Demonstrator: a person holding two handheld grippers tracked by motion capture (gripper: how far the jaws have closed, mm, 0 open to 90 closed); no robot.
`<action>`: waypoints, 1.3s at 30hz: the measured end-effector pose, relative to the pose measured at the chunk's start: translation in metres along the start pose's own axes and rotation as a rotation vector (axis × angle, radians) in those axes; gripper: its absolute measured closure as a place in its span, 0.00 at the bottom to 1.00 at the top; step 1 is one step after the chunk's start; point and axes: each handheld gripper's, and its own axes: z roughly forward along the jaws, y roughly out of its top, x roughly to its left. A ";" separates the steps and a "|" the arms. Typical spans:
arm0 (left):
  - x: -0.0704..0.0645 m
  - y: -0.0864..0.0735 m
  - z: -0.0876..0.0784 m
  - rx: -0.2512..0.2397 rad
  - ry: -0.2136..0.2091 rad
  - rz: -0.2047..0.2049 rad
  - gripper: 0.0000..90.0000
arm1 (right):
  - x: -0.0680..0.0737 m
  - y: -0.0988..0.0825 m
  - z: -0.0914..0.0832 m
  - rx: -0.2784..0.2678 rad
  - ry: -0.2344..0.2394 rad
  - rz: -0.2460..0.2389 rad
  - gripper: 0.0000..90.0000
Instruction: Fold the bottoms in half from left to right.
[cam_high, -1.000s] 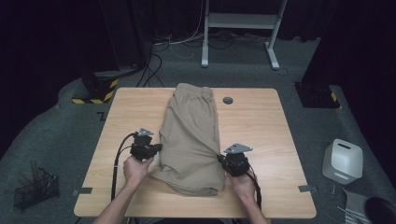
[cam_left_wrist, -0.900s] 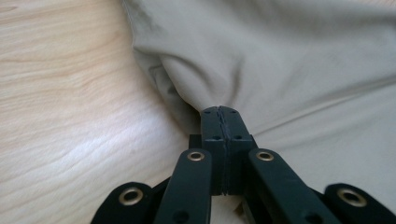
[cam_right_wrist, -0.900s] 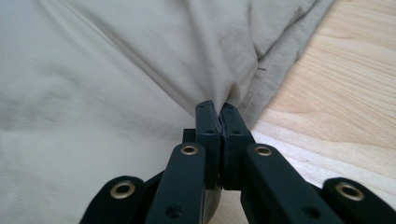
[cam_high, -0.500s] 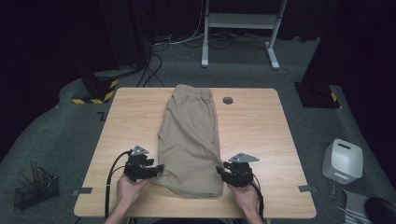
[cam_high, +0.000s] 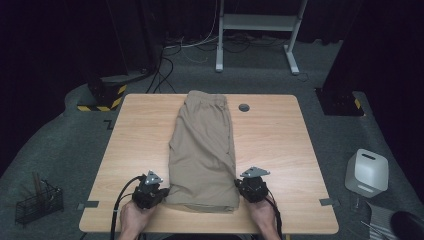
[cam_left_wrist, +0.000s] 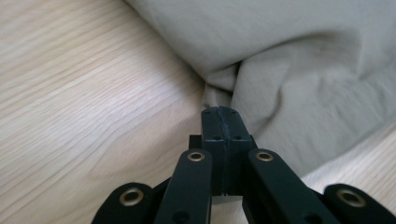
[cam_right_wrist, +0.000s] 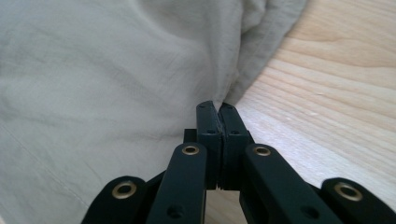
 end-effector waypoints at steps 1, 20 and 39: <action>-0.001 -0.005 -0.005 0.002 0.016 0.008 1.00 | -0.001 0.000 -0.001 -0.004 -0.008 -0.009 0.99; 0.024 0.045 0.028 -0.083 -0.036 -0.038 0.88 | -0.002 0.021 0.004 -0.017 0.079 -0.001 0.97; 0.009 0.065 0.033 -0.180 -0.024 0.045 0.49 | -0.019 0.031 -0.023 -0.098 0.047 0.025 0.76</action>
